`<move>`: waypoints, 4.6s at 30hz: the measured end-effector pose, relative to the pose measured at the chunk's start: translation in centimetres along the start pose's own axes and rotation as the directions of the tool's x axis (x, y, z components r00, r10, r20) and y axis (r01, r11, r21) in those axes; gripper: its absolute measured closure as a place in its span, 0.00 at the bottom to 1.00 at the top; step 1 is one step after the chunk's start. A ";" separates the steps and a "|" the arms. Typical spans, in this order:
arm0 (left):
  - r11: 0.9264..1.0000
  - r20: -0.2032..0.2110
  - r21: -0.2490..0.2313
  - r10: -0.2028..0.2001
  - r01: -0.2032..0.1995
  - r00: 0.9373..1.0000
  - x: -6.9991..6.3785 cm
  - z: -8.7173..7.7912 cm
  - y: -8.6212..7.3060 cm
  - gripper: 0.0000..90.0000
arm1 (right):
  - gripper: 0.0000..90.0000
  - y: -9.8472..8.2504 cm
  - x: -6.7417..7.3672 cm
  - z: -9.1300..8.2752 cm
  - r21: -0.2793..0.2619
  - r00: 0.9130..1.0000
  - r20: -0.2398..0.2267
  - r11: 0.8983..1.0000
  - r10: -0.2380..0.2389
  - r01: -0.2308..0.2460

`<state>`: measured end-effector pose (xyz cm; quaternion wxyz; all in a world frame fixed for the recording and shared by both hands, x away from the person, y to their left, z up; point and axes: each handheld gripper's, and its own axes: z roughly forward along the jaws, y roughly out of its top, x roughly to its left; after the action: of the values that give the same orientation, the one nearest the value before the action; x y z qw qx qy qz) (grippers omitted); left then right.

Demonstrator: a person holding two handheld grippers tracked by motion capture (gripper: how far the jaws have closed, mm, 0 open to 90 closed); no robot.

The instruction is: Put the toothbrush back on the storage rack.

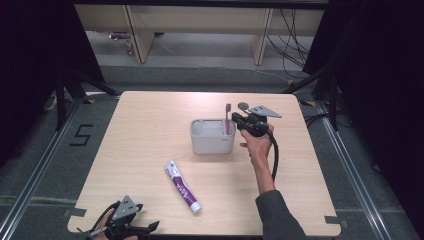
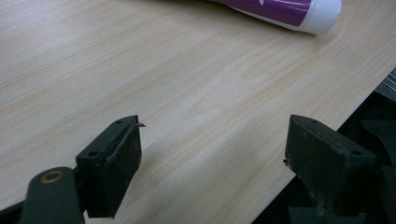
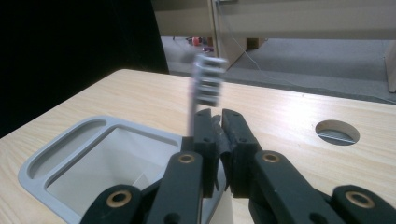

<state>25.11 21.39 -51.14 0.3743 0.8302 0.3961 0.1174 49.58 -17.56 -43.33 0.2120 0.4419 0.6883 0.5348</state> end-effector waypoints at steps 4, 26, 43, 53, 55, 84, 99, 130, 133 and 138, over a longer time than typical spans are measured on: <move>1.000 -0.001 0.000 0.001 -0.001 1.000 0.0 0.0 0.0 0.20 | 0.94 0.1 -0.1 -0.3 -0.002 1.000 0.010 1.000 -0.002 0.002; 1.000 -0.006 0.003 -0.005 0.005 1.000 -0.1 0.1 0.0 0.20 | 0.94 0.5 -2.0 -4.0 0.000 0.999 0.020 0.999 -0.045 0.045; 1.000 -0.013 0.010 -0.003 0.003 1.000 0.1 0.1 0.0 0.20 | 0.94 -0.1 -2.2 -6.9 0.003 0.998 -0.019 0.998 -0.056 0.057; 1.000 -0.009 0.005 -0.005 0.005 1.000 0.1 0.1 0.0 0.20 | 0.92 -0.8 -2.0 -8.4 -0.007 0.996 -0.033 0.997 -0.080 0.080; 1.000 -0.010 0.004 -0.006 0.006 1.000 0.1 0.1 0.0 0.20 | 0.91 -1.0 -1.8 -8.7 -0.008 0.996 -0.041 0.996 -0.085 0.085; 1.000 -0.009 -0.001 -0.003 0.003 1.000 0.1 0.0 0.0 0.20 | 0.63 -3.5 -0.7 -11.7 0.044 0.996 -0.022 0.995 -0.084 0.085; 1.000 -0.016 0.000 -0.012 0.012 1.000 0.1 -0.1 -0.1 0.20 | 0.50 -4.3 -0.1 -13.1 0.074 0.999 -0.014 0.996 -0.047 0.048; 1.000 -0.024 -0.002 -0.014 0.014 1.000 0.1 -0.1 -0.2 0.20 | 0.35 -7.3 1.0 -14.3 0.137 1.000 0.001 0.990 -0.025 0.025; 1.000 -0.023 -0.003 -0.010 0.010 1.000 0.1 -0.1 -0.2 0.20 | 0.35 -7.8 1.0 -14.5 0.144 1.000 0.002 0.989 -0.024 0.024; 1.000 -0.017 -0.001 -0.006 0.006 1.000 0.2 -0.1 -0.2 0.20 | 0.35 -8.4 1.2 -15.0 0.152 1.000 -0.011 0.988 -0.010 0.012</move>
<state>25.05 21.65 -51.18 0.3714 0.8279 0.4017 0.1236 34.30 -25.12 -45.77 0.1771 0.4504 0.7305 0.4817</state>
